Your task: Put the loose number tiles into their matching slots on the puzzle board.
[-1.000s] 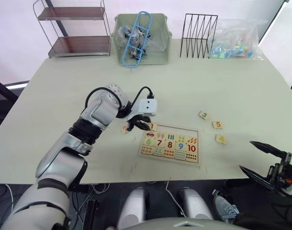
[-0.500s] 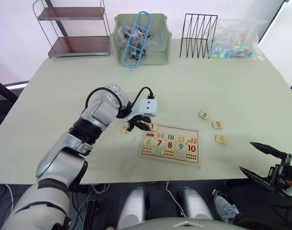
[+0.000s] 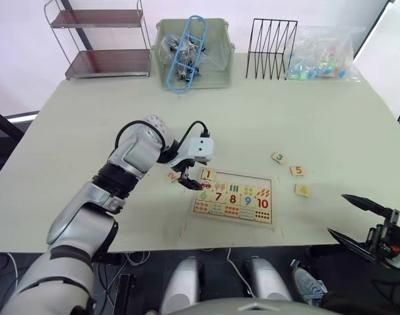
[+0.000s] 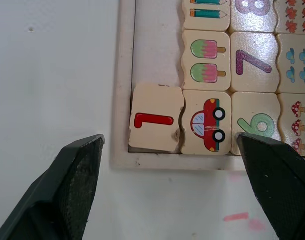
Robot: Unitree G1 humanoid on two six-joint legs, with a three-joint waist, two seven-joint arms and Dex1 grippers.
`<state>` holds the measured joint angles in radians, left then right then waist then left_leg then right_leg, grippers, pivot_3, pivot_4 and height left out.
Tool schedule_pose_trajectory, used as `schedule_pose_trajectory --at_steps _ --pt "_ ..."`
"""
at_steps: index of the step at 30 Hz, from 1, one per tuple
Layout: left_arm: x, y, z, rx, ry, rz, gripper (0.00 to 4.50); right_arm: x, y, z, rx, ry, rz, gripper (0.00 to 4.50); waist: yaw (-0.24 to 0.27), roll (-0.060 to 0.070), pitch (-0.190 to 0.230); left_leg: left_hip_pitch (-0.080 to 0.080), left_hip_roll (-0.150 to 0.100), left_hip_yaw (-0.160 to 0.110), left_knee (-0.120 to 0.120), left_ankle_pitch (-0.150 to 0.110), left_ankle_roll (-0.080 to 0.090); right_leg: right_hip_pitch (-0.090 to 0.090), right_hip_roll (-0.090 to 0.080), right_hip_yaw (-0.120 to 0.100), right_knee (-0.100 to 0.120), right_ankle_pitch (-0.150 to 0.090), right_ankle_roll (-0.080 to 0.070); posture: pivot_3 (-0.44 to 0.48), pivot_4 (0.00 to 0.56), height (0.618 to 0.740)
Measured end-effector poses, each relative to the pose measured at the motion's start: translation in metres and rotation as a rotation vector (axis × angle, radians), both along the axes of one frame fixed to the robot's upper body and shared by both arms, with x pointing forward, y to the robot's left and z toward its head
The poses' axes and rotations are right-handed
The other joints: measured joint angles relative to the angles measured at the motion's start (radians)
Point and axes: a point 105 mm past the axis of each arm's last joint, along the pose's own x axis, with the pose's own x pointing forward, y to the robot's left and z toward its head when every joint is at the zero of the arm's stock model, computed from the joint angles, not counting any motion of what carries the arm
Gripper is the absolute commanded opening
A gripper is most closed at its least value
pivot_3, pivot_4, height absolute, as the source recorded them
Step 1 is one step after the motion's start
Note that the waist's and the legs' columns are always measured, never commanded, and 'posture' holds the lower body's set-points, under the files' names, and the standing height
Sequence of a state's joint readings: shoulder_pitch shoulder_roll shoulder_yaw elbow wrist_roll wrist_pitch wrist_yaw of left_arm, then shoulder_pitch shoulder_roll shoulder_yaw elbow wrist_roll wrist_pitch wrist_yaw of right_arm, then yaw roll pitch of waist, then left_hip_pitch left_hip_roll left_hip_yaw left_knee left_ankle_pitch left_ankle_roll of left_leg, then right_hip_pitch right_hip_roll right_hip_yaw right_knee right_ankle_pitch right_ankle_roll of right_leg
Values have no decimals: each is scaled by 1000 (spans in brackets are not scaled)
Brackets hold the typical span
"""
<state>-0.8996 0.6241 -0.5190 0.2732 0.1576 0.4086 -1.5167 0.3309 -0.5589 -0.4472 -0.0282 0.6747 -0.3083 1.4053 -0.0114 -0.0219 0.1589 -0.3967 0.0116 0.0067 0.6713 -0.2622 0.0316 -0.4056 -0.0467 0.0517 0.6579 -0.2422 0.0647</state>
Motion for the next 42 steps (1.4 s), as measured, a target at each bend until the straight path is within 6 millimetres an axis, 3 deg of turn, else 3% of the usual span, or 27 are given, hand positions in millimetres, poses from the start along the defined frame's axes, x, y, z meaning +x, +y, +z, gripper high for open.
schedule_pose_trajectory --at_steps 8,14,17,23,24,25,42 --pt "10 -2 28 -133 3 25 4472 2 0 0 -2 -2 3 4500 0 0 0 0 0 0 0 0 0 0 0 0 0 0 0 0 150 740" --pt "23 2 29 -212 -16 55 4472 2 0 0 -2 -4 4 4500 0 0 0 0 0 0 0 0 0 0 0 0 0 0 0 0 150 740" --pt "27 -1 24 -244 -27 48 3685 2 0 0 -2 -4 4 4500 0 0 0 0 0 0 0 0 0 0 0 0 0 0 0 0 150 740" --pt "33 4 19 -282 -65 34 621 2 0 0 -2 -4 6 4500 0 0 0 0 -1 -1 0 0 0 0 0 -1 0 0 0 0 150 740" --pt "33 4 17 -292 -61 31 186 2 0 0 -2 -4 6 4500 0 0 0 0 -1 -1 0 0 0 0 0 -1 0 0 0 0 150 740" --pt "33 5 16 -299 -57 30 30 2 0 0 -2 -4 6 4500 0 0 0 0 -1 -1 0 0 0 0 0 -1 0 0 0 0 150 740" --pt "35 3 -6 -320 -95 -21 30 2 0 0 -2 -4 2 4500 0 0 0 -1 -1 -1 0 0 0 0 0 -1 0 0 0 0 150 740"
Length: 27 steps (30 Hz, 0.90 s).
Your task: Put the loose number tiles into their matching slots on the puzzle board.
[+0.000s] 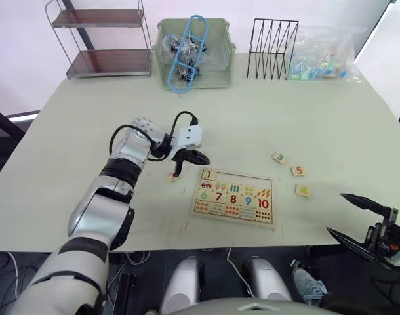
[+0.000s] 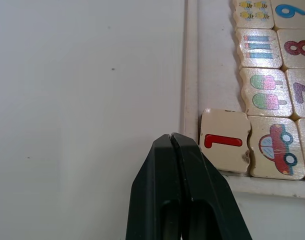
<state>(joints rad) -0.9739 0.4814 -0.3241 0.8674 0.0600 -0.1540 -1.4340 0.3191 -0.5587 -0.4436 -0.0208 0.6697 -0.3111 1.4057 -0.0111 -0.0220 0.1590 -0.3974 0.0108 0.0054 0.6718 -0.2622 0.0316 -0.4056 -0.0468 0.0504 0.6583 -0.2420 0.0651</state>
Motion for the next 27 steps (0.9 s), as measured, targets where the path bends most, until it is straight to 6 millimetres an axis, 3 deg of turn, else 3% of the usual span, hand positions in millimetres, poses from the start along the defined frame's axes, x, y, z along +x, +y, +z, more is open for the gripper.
schedule_pose_trajectory --at_steps 27 --pt "-6 1 -8 17 -8 -61 30 -1 0 -1 -2 2 0 4500 0 0 0 0 0 -1 0 0 0 0 0 0 0 0 0 0 150 740"
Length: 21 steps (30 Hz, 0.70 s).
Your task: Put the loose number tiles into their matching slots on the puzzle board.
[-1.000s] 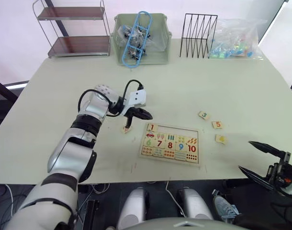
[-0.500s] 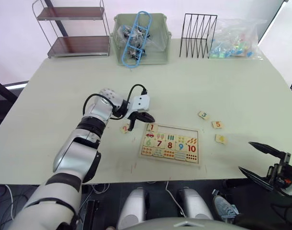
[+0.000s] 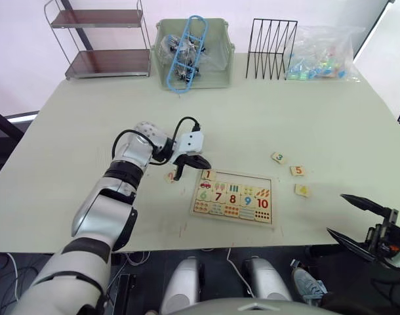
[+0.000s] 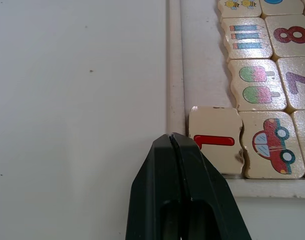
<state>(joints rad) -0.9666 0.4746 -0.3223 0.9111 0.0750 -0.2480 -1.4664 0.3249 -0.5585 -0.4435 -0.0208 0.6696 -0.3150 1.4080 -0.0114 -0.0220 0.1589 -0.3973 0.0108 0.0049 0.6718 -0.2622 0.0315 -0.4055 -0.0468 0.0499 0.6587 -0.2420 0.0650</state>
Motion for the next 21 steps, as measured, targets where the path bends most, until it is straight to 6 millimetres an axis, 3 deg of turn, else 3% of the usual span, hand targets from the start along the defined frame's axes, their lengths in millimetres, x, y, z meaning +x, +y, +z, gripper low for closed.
schedule_pose_trajectory --at_steps 21 --pt "-1 1 0 4 5 -10 30 1 1 0 1 -4 6 4500 0 0 0 0 0 0 0 0 0 0 0 0 0 0 0 0 150 740"
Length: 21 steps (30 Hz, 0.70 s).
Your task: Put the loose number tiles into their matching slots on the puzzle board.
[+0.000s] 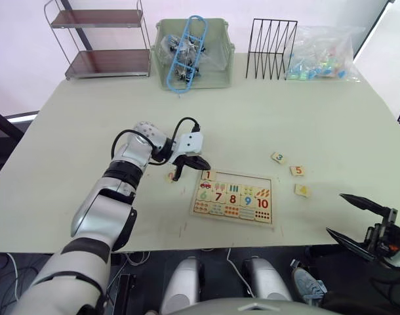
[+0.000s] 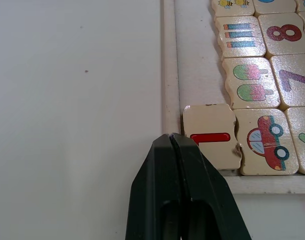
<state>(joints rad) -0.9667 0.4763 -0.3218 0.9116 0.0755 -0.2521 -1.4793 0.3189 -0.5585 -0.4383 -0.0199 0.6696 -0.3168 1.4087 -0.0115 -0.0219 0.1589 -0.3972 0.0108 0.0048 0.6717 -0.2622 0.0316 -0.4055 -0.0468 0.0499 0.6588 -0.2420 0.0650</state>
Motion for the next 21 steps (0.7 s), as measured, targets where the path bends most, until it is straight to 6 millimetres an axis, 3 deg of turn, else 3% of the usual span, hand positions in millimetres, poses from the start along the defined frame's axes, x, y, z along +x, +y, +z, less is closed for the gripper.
schedule_pose_trajectory --at_steps 9,21 --pt "2 5 3 -21 2 30 30 0 0 0 0 -2 2 4500 0 0 0 0 0 0 0 0 0 0 0 0 0 0 0 0 150 740" --pt "8 20 44 -311 20 195 30 5 1 -1 28 24 -12 4500 -5 0 0 0 0 -1 0 0 0 0 0 -1 1 0 0 0 150 740"
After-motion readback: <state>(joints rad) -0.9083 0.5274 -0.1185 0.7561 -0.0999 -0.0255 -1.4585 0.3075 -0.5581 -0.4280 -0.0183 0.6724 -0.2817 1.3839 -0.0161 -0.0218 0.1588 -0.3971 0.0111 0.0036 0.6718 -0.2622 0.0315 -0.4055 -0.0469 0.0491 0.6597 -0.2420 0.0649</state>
